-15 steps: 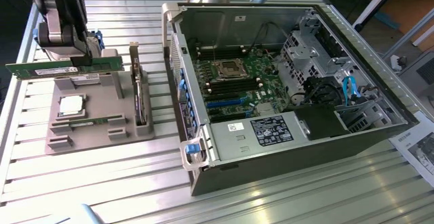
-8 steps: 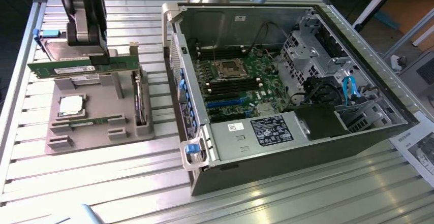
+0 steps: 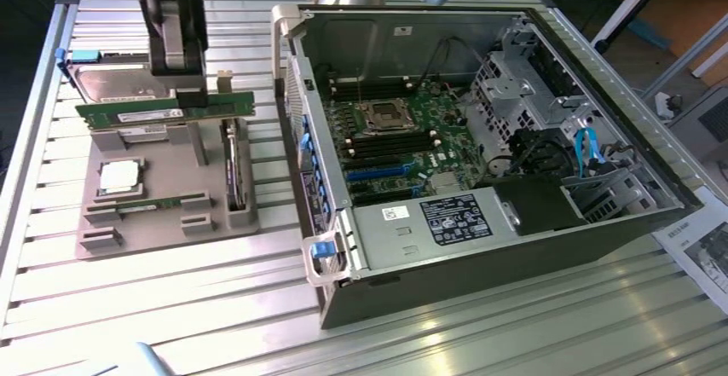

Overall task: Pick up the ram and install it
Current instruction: 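Pick up the ram and move it above insertion slot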

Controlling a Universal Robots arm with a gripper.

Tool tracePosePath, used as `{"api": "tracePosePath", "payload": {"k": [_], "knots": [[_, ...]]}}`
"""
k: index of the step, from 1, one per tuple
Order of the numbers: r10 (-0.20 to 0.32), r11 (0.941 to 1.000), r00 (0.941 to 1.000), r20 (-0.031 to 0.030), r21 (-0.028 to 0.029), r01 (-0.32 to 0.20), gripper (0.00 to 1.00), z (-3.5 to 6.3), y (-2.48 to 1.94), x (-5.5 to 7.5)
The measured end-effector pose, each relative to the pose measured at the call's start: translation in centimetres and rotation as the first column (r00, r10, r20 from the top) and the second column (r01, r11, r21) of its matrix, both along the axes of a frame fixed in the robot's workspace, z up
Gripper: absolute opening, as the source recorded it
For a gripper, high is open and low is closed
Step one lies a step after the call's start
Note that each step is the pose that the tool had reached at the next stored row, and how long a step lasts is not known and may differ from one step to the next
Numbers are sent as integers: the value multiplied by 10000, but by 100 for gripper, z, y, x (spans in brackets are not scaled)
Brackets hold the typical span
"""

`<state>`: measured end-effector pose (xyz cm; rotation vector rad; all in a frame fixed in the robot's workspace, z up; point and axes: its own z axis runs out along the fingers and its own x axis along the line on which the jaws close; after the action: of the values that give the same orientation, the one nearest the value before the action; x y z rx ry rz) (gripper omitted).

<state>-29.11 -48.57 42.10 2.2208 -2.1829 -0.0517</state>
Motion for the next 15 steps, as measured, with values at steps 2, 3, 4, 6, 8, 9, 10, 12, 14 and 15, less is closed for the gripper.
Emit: {"api": "tracePosePath", "payload": {"k": [2,3,4,6,8,9,10,12,14,15], "knots": [[0,10000,10000,-1,-1,0,12,0,-1,59],[-1,10000,10000,-1,0,1,12,0,-1,92],[0,10000,10000,-2,-1,0,12,0,-2,133],[0,10000,10000,-3,0,0,12,0,-4,223],[0,10000,10000,-3,0,0,12,0,-5,278],[0,10000,10000,-3,0,0,12,0,-5,306],[-1,10000,10000,-3,0,1,12,0,-6,336],[0,10000,10000,-4,-1,0,12,0,-6,388],[1,10000,10000,-4,-1,-1,12,0,-7,437],[0,10000,10000,-5,-1,0,12,0,-8,460]]}}
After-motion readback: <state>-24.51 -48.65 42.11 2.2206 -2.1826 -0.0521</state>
